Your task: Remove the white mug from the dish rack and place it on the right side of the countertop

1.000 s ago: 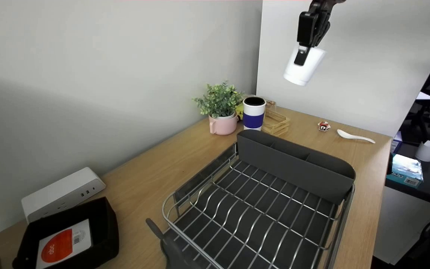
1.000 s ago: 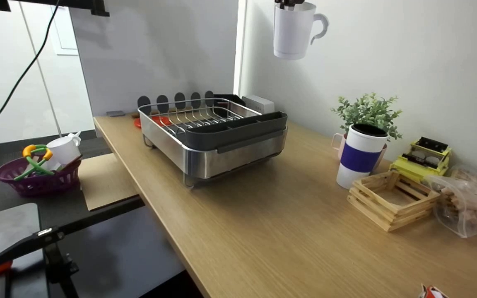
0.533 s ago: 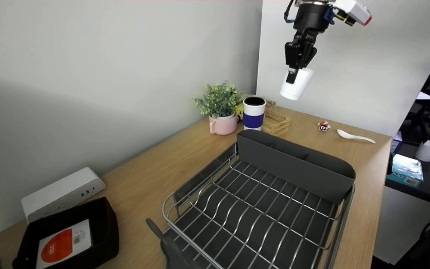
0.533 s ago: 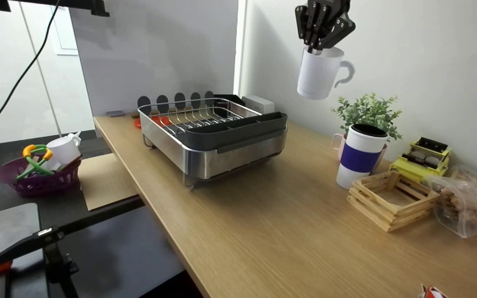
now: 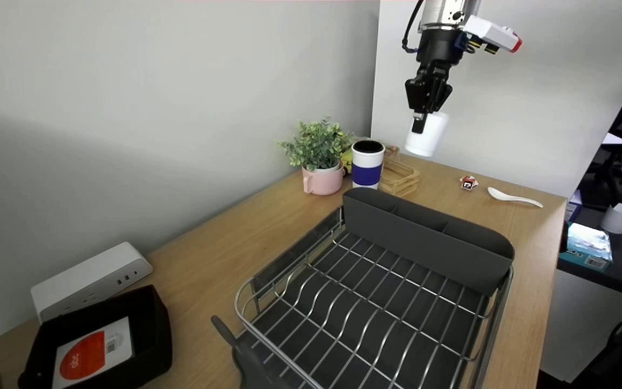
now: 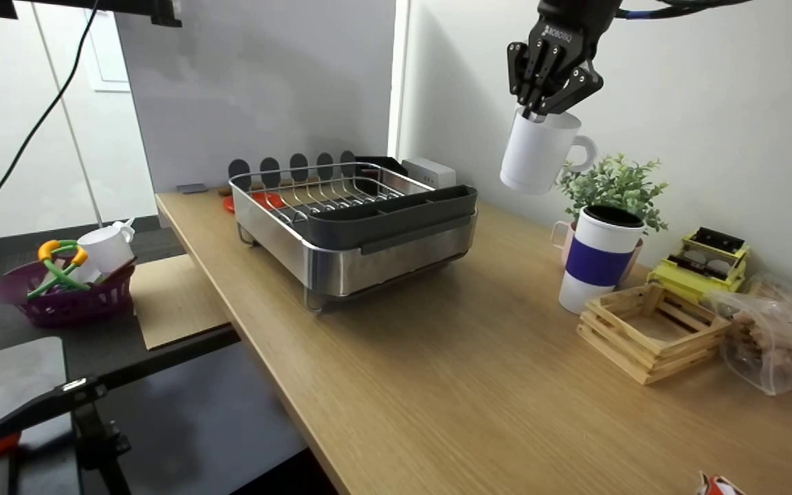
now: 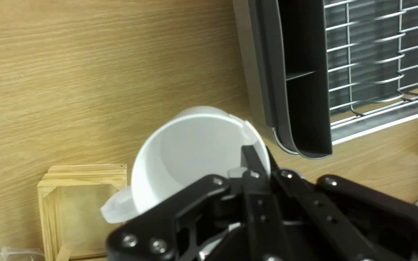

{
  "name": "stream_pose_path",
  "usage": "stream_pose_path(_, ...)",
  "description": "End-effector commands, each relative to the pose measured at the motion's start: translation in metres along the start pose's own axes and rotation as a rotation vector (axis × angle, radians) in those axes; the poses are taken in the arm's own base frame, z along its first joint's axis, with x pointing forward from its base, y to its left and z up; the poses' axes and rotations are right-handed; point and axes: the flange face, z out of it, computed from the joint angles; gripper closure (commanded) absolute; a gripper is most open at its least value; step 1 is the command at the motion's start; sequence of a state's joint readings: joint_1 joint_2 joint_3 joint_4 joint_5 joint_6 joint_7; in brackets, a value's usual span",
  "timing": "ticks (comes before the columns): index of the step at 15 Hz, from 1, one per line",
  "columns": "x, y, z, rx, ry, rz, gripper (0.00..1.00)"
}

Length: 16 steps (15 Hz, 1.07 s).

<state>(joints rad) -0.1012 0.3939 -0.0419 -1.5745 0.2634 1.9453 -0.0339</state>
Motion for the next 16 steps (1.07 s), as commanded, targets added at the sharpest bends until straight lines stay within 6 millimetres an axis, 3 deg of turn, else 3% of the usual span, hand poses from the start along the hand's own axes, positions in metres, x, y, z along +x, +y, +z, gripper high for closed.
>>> stream_pose_path(1, 0.0, -0.002, -0.001, 0.0, -0.001, 0.0, 0.98)
stream_pose_path(6, 0.009, 0.013, 0.009, 0.004, -0.028, 0.05, 0.99)
stream_pose_path(16, 0.039, 0.09, 0.074, -0.012, -0.149, 0.262, 0.99)
